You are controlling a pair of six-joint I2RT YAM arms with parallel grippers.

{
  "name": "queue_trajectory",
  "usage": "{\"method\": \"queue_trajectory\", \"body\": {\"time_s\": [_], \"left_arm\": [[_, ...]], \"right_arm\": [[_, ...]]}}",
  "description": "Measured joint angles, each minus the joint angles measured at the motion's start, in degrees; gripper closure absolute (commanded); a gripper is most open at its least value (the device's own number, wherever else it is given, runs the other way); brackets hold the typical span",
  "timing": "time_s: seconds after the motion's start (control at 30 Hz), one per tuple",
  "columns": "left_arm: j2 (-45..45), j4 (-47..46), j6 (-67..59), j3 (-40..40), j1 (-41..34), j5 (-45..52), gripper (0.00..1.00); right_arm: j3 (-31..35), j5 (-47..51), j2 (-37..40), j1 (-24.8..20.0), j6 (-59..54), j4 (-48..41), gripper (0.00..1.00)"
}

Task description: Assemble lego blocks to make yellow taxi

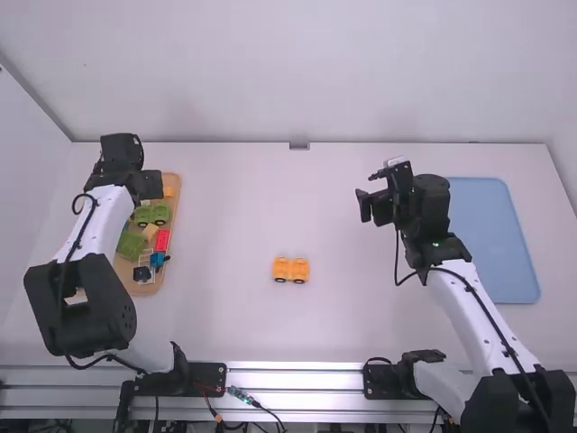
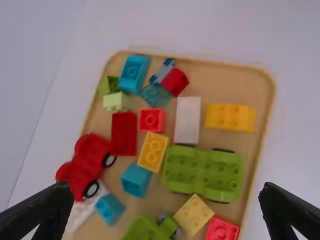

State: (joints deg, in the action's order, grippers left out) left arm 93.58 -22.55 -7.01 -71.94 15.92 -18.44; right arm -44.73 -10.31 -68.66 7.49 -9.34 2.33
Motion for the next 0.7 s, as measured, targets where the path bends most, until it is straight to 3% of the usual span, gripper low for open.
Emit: {"method": "queue_trajectory", "body": {"time_s": [0.33,0.7], "left_arm": [[0.0,-0.81,13.62,0.94,0.0,-3.15,0.01],[0.0,1.64,-10.34,1.03,0.24,10.4,0.01]], "right_arm": [[0.0,-0.02,0.0,-3.76,-1.16,0.46,0.01],[0.0,-0.04,0.0,-7.39,-1.05,0.04,0.01]]}}
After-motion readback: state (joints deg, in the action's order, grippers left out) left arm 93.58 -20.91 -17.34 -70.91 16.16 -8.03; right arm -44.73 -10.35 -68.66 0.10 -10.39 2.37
